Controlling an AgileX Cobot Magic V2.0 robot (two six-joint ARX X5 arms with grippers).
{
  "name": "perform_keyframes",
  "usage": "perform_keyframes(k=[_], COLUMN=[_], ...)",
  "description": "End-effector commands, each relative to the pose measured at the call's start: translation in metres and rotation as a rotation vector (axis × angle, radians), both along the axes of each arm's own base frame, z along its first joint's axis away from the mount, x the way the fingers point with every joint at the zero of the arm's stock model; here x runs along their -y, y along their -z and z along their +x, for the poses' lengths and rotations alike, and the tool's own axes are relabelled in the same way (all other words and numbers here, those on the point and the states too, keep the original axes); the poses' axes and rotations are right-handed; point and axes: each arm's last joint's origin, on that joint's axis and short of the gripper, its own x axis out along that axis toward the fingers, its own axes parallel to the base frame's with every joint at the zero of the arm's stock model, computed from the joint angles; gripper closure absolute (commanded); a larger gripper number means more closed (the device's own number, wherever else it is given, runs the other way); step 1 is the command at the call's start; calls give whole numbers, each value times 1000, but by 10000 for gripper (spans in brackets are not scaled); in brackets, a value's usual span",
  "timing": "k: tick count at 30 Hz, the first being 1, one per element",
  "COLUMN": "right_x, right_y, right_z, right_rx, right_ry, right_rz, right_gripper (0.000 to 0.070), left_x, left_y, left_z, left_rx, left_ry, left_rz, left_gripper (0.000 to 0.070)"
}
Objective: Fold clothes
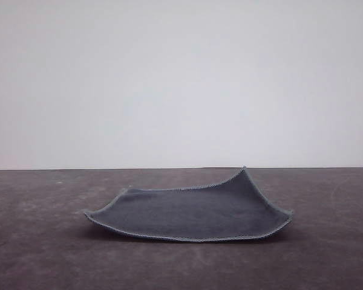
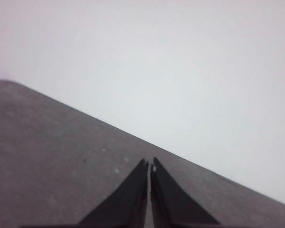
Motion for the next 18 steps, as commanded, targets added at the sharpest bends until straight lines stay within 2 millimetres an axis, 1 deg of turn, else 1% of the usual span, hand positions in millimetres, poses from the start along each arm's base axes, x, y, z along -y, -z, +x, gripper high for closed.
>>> perform_keyframes(k=[1,6,10,14,18], right_x=[-1,-1,-1,-1,-2], right_y=[-15,-43,-62,-73,-76], right_z=[-5,-18,-24,-21,-9], right_rx=[21,-66,-203,-339,-455], right_ry=[-17,-20,-20,-32,-79], right_rz=[16,7,-17,-105,-178], right_gripper=[694,695,695,695,695], left_x=[0,0,1,2,4], left_y=[-14,-40,-56,-67,-73], left_z=[-5,-15,-19,-16,-6], left_rx=[10,-135,-316,-489,-645], left_ry=[-13,-10,6,51,144], left_rz=[79,102,103,124,127], left_gripper=[697,697,697,698,698])
